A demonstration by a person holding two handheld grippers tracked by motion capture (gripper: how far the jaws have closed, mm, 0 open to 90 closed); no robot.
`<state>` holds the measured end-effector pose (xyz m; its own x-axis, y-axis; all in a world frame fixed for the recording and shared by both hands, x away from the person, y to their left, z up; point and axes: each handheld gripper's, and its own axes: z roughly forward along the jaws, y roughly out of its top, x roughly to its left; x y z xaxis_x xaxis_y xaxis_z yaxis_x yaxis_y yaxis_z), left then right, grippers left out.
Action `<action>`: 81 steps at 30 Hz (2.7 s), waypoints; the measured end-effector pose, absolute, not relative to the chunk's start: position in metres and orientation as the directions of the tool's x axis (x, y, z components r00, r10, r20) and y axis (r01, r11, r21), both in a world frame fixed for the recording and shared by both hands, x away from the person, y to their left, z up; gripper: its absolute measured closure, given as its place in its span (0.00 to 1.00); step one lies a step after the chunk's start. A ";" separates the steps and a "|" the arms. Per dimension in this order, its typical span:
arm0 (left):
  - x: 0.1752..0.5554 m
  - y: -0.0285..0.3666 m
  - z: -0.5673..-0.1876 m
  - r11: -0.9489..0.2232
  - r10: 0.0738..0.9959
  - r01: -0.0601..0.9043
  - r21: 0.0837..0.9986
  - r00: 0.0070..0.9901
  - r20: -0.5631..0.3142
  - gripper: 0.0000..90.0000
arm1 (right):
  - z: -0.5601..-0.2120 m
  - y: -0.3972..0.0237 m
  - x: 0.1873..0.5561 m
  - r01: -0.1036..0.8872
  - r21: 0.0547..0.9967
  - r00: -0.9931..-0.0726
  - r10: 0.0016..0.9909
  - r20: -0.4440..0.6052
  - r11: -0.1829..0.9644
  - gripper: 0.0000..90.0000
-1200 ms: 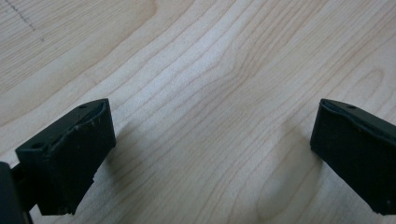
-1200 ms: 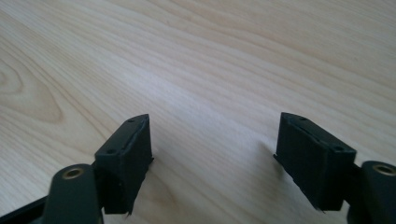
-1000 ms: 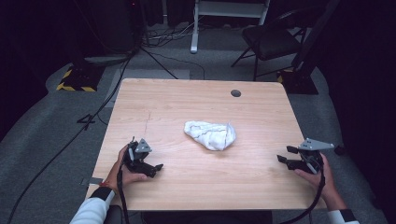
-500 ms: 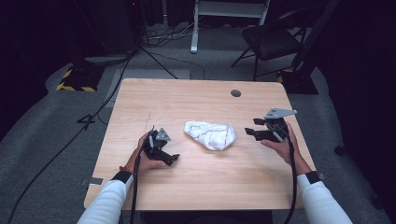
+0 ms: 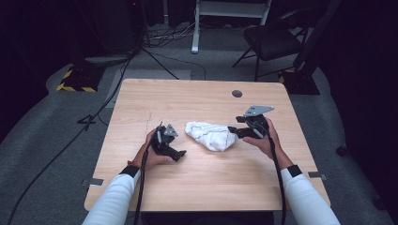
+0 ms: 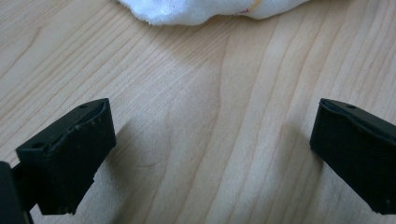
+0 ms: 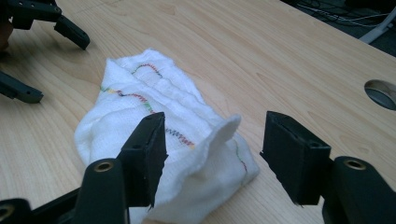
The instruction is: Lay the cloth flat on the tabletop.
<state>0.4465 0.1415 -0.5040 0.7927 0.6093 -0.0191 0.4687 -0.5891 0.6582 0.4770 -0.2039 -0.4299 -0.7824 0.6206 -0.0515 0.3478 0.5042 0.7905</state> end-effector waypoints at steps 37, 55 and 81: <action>0.463 0.129 -0.502 -0.573 0.593 0.443 0.690 0.805 -0.023 0.21 | -0.425 -0.223 0.436 0.245 0.785 -0.856 0.507 -0.101 0.569 0.98; 0.485 0.103 -0.481 -0.554 0.561 0.351 0.755 0.827 0.027 0.28 | -0.424 -0.266 0.433 0.292 0.771 -0.800 0.586 -0.127 0.566 0.98; 0.466 0.110 -0.451 -0.550 0.440 0.228 0.803 0.897 0.047 0.95 | -0.417 -0.286 0.433 0.297 0.817 -0.744 0.656 -0.125 0.493 0.98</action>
<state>0.4657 0.1104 -0.4506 0.8969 0.4397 0.0471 0.2277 -0.5504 0.8032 0.4329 -0.2864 -0.4169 -0.7444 0.6560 -0.1251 0.2975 0.4935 0.8173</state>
